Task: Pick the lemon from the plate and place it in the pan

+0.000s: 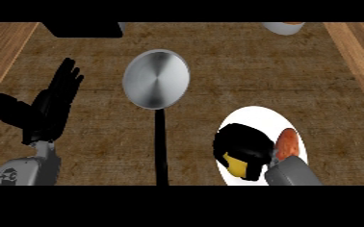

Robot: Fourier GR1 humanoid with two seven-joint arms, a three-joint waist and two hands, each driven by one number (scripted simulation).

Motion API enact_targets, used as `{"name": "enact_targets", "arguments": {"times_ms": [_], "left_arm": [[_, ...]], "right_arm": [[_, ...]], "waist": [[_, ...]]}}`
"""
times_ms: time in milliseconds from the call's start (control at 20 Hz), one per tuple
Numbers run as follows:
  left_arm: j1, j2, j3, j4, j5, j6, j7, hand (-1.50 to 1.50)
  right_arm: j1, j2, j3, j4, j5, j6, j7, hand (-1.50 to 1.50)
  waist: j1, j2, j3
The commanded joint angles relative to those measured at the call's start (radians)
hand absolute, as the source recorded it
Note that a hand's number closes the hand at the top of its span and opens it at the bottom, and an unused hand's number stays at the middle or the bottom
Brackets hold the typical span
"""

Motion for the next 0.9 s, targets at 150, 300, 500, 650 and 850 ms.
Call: {"name": "enact_targets", "arguments": {"times_ms": [150,300,500,650,850], "left_arm": [[0.006,0.001,0.002,0.010,0.000,0.001,0.007,0.00],[0.007,0.004,0.000,0.017,-0.003,-0.003,0.008,0.00],[-0.012,-0.007,-0.018,0.016,0.002,-0.013,0.008,0.00],[-0.020,-0.008,-0.027,0.022,-0.003,-0.016,0.015,0.00],[-0.060,-0.014,-0.050,0.026,-0.012,-0.025,0.009,0.00]], "right_arm": [[-0.043,0.237,-0.039,-0.015,0.121,-0.068,0.496,1.50],[-0.117,0.240,-0.021,-0.080,0.186,-0.128,0.683,1.50],[-0.233,0.242,0.027,-0.139,0.242,-0.174,0.907,1.50],[-0.312,0.243,0.079,-0.158,0.271,-0.146,1.112,1.50],[-0.430,0.243,0.122,-0.153,0.246,-0.120,1.353,1.50]], "waist": [[-0.015,-0.020,-0.004],[-0.001,-0.030,-0.002],[0.038,-0.027,0.001],[0.065,-0.018,0.002],[0.101,-0.001,0.003]]}}
